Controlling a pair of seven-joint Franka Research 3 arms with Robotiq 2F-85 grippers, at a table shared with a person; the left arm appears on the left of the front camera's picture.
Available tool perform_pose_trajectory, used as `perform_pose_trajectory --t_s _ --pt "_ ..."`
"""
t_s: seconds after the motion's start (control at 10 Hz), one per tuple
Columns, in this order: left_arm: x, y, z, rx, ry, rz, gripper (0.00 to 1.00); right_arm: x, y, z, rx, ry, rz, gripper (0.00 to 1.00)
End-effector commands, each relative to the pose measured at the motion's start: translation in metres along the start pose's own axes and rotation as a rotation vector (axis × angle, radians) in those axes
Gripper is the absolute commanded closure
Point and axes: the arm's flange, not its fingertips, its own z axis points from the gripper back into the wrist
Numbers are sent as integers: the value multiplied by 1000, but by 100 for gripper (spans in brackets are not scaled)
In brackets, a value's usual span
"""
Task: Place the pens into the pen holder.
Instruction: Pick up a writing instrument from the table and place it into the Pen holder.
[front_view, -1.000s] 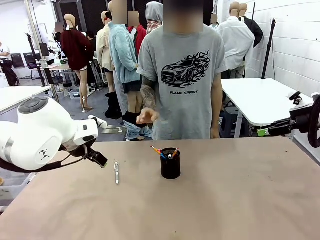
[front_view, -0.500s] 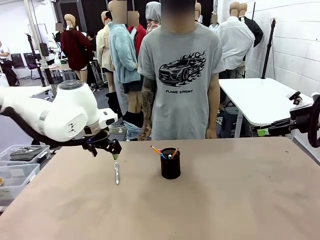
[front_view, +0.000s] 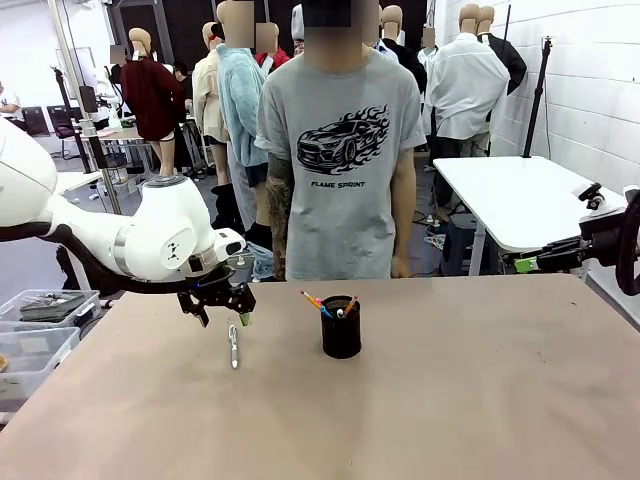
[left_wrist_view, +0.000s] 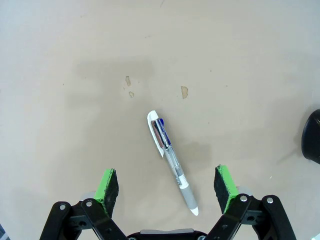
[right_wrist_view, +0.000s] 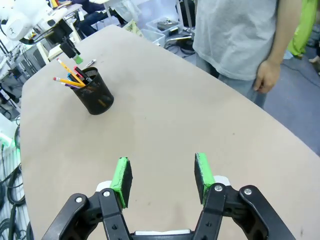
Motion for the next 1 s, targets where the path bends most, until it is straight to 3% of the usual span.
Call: perform_pose_trajectory --t_s 0.0,0.8,0.9 --pt "13 1 -1 0 32 -2 0 1 1 -2 -4 14 -5 36" --pt "8 11 -41 -39 177 -3 0 1 1 -2 -4 14 -5 36" --pt "6 11 -43 -35 176 -32 10 1 1 -2 -4 14 -5 36"
